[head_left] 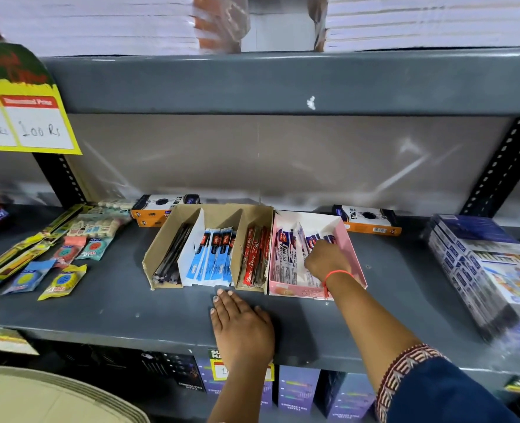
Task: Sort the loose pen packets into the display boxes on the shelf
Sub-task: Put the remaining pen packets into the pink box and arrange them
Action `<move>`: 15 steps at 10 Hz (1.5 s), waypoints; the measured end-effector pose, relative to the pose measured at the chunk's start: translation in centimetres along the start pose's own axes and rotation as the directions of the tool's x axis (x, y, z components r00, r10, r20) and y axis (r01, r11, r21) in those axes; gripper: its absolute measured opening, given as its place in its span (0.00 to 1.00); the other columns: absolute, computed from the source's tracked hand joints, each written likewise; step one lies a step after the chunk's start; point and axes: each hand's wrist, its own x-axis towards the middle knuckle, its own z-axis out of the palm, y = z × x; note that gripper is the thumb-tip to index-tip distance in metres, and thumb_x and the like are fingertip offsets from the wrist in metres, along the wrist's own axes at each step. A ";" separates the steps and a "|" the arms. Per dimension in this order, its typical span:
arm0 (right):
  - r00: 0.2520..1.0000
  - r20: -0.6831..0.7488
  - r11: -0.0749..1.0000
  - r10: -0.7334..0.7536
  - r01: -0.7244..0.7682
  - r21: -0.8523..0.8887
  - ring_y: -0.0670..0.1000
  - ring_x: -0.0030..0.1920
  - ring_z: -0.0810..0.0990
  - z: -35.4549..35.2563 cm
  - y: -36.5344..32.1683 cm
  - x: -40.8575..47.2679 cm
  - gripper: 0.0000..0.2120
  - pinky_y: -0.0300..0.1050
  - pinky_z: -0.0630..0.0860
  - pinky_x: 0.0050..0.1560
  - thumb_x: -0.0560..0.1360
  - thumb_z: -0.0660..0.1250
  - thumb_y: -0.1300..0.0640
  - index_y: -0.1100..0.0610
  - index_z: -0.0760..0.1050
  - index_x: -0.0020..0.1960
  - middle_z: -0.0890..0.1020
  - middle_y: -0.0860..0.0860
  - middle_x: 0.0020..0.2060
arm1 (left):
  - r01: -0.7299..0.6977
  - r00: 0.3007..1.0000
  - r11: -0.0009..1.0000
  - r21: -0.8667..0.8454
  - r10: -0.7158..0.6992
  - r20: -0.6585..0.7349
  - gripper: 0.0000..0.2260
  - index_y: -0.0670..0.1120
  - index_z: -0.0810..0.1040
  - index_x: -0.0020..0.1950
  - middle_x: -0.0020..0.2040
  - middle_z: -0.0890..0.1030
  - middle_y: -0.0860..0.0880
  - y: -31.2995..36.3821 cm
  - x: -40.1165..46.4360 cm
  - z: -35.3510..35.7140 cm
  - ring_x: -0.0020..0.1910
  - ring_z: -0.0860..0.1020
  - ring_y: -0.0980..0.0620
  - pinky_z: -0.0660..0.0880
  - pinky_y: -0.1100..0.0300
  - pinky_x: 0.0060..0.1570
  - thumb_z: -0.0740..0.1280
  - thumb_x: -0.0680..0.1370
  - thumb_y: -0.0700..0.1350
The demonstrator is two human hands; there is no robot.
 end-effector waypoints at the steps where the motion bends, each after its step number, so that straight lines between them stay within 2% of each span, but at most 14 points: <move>1: 0.997 -0.066 0.996 -0.047 0.041 -0.080 0.62 0.59 0.79 0.6 -0.2 -0.4 0.15 0.51 0.77 0.55 0.75 0.57 0.66 0.66 0.71 0.61 0.79 0.62 0.58 | 0.000 1.000 1.000 -0.003 0.000 0.000 0.28 0.37 0.44 0.75 0.78 0.49 0.39 0.0 0.0 0.0 0.77 0.48 0.43 0.44 0.52 0.76 0.47 0.80 0.51; 4: 0.997 0.038 0.997 -0.063 0.064 -0.032 0.62 0.60 0.77 2.2 -1.3 -0.9 0.18 0.52 0.76 0.57 0.75 0.57 0.66 0.64 0.68 0.64 0.78 0.62 0.60 | -0.001 1.000 1.000 -0.004 0.001 -0.012 0.28 0.36 0.46 0.75 0.77 0.50 0.38 0.0 0.0 0.1 0.77 0.48 0.43 0.44 0.52 0.76 0.47 0.80 0.51; 5: 0.994 0.102 0.997 -0.041 0.035 0.064 0.60 0.52 0.79 2.2 -1.3 -0.4 0.15 0.48 0.76 0.52 0.73 0.59 0.65 0.65 0.72 0.60 0.79 0.61 0.52 | -0.004 1.000 1.000 -0.006 0.004 -0.015 0.28 0.36 0.46 0.75 0.77 0.50 0.38 0.0 0.0 0.1 0.77 0.49 0.43 0.44 0.52 0.76 0.47 0.80 0.51; 6: 0.996 0.087 0.994 -0.034 0.025 0.104 0.59 0.45 0.78 1.9 -0.9 0.0 0.04 0.46 0.75 0.46 0.72 0.60 0.66 0.64 0.74 0.43 0.78 0.60 0.44 | -0.003 1.000 1.000 -0.008 0.003 -0.007 0.28 0.36 0.45 0.75 0.77 0.49 0.38 -0.1 0.1 0.1 0.77 0.48 0.43 0.44 0.52 0.76 0.47 0.80 0.51; 7: 0.996 -0.001 0.996 -0.087 0.087 -0.003 0.61 0.53 0.80 1.7 -0.6 0.1 0.11 0.50 0.78 0.52 0.72 0.59 0.66 0.64 0.75 0.52 0.82 0.61 0.51 | -0.002 1.000 1.000 -0.005 0.002 -0.002 0.28 0.37 0.45 0.75 0.78 0.49 0.39 -0.1 0.1 0.1 0.77 0.48 0.43 0.44 0.52 0.76 0.47 0.80 0.51; 8: 0.969 -0.027 0.967 -0.247 0.245 -0.062 0.60 0.60 0.77 2.0 -0.8 0.1 0.17 0.53 0.76 0.61 0.74 0.60 0.61 0.58 0.76 0.61 0.80 0.59 0.58 | 0.000 1.000 1.000 -0.003 0.000 -0.011 0.28 0.36 0.46 0.75 0.77 0.49 0.38 0.0 0.1 0.1 0.77 0.48 0.43 0.44 0.52 0.76 0.48 0.80 0.51; 9: 0.932 0.101 0.925 -0.348 0.359 -0.123 0.58 0.66 0.71 2.8 -1.1 0.1 0.19 0.54 0.72 0.66 0.76 0.60 0.54 0.53 0.73 0.66 0.77 0.55 0.64 | -0.003 1.000 1.000 -0.003 0.003 -0.007 0.28 0.36 0.46 0.75 0.77 0.50 0.38 0.0 0.1 0.1 0.77 0.49 0.43 0.44 0.51 0.76 0.48 0.80 0.50; 10: 0.928 0.204 0.917 -0.311 0.349 -0.192 0.58 0.70 0.66 3.2 -0.8 0.1 0.21 0.57 0.70 0.67 0.75 0.60 0.56 0.53 0.71 0.68 0.74 0.55 0.66 | -0.003 1.000 1.000 0.008 0.003 -0.009 0.28 0.36 0.46 0.75 0.77 0.50 0.38 0.0 0.1 0.1 0.77 0.49 0.43 0.44 0.52 0.76 0.48 0.80 0.51; 11: 0.929 0.210 0.920 -0.305 0.344 -0.189 0.56 0.72 0.63 2.8 -0.3 0.3 0.22 0.56 0.70 0.67 0.75 0.62 0.57 0.51 0.70 0.69 0.73 0.55 0.68 | -0.003 1.000 1.000 0.009 0.003 -0.007 0.28 0.36 0.46 0.75 0.77 0.50 0.38 -0.1 0.0 0.1 0.77 0.48 0.43 0.44 0.52 0.76 0.47 0.80 0.51; 13: 0.924 0.229 0.933 -0.307 0.339 -0.117 0.55 0.71 0.67 2.2 0.6 0.6 0.23 0.55 0.68 0.69 0.75 0.63 0.56 0.50 0.69 0.70 0.69 0.54 0.71 | 0.002 1.000 1.000 0.014 -0.002 0.011 0.28 0.37 0.44 0.75 0.78 0.48 0.39 0.0 0.1 0.0 0.77 0.47 0.43 0.44 0.52 0.76 0.46 0.80 0.51; 14: 0.929 0.164 0.932 -0.332 0.350 -0.093 0.55 0.74 0.61 2.0 0.7 0.6 0.24 0.56 0.64 0.72 0.76 0.61 0.55 0.51 0.66 0.72 0.65 0.52 0.74 | 0.007 1.000 1.000 0.021 -0.007 0.017 0.29 0.37 0.44 0.75 0.78 0.48 0.39 0.0 0.1 0.0 0.77 0.47 0.43 0.44 0.52 0.76 0.46 0.80 0.51; 15: 0.936 0.137 0.923 -0.323 0.344 -0.170 0.57 0.74 0.61 1.9 0.9 0.7 0.25 0.59 0.63 0.72 0.77 0.59 0.51 0.54 0.62 0.73 0.64 0.53 0.74 | 0.007 1.000 1.000 0.027 -0.007 0.015 0.28 0.37 0.43 0.75 0.78 0.48 0.39 0.0 0.1 0.0 0.77 0.47 0.43 0.44 0.52 0.76 0.46 0.80 0.51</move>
